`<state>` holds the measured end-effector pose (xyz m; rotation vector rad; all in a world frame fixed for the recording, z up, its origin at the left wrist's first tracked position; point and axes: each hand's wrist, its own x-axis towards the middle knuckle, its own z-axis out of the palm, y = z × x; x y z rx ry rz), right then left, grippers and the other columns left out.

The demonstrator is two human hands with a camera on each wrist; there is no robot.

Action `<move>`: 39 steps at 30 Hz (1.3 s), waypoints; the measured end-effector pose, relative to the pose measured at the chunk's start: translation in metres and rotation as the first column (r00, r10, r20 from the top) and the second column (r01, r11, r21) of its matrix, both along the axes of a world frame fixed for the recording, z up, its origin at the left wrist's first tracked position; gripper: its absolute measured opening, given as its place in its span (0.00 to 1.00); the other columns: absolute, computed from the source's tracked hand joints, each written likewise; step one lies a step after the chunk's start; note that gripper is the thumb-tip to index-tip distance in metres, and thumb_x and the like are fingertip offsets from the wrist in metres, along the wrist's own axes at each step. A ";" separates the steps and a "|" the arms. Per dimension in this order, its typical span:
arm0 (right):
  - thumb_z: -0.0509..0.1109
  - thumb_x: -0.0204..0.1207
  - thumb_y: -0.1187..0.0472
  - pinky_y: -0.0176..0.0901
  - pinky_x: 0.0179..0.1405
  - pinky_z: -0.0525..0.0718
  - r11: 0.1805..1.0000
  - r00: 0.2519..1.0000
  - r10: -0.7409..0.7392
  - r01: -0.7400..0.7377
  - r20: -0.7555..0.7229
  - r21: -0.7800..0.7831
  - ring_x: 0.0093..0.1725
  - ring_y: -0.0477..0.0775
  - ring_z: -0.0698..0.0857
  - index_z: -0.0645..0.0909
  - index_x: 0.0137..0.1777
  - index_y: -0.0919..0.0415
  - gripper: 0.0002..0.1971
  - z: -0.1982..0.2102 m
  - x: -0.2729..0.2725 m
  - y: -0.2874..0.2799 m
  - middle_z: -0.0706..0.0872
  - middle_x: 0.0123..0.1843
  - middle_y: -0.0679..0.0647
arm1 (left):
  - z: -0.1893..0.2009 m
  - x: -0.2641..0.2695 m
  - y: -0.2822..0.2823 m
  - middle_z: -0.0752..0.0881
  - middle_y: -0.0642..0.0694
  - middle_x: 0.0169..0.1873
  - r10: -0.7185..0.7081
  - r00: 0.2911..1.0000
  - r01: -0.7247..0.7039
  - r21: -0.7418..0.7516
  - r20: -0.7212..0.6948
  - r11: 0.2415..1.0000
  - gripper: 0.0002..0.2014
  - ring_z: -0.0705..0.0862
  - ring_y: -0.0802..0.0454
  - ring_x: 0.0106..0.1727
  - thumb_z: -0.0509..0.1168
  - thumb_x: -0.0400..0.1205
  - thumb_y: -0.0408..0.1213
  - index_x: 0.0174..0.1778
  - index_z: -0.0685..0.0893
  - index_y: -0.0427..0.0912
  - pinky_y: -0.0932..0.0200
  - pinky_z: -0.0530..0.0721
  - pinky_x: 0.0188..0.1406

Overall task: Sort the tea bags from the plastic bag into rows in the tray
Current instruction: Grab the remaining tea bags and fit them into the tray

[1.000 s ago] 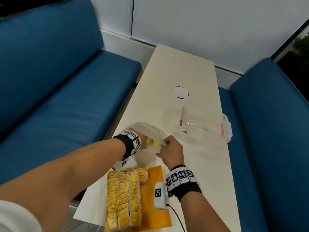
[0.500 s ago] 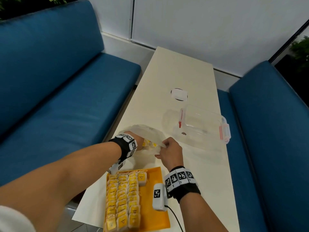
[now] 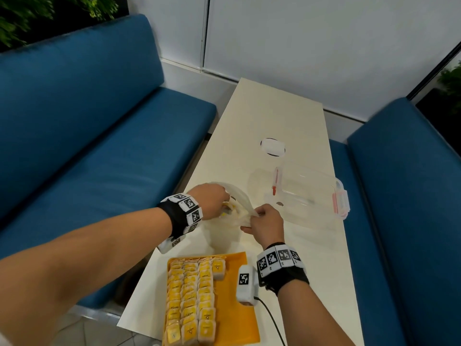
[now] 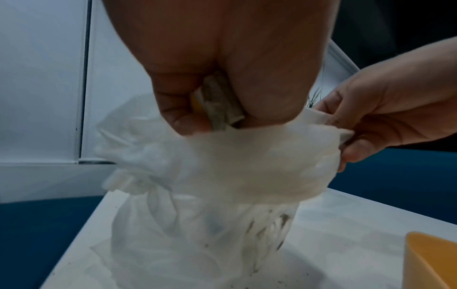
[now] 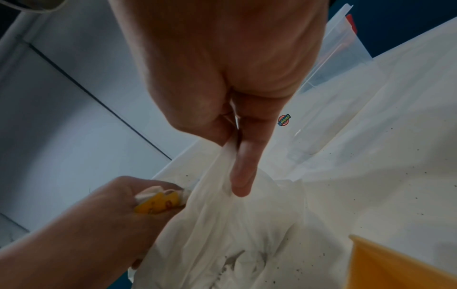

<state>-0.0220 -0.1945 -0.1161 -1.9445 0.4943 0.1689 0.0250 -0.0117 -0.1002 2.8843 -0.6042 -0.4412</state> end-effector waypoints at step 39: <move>0.73 0.79 0.69 0.64 0.49 0.91 0.833 0.920 0.330 -0.389 0.211 0.395 0.55 0.60 0.91 0.80 0.70 0.45 0.24 0.051 -0.047 0.039 0.86 0.62 0.56 | 0.020 -0.071 0.043 0.88 0.45 0.35 0.030 0.672 -0.738 -0.666 -0.740 0.110 0.07 0.82 0.53 0.31 0.73 0.83 0.39 0.53 0.88 0.40 0.61 0.77 0.28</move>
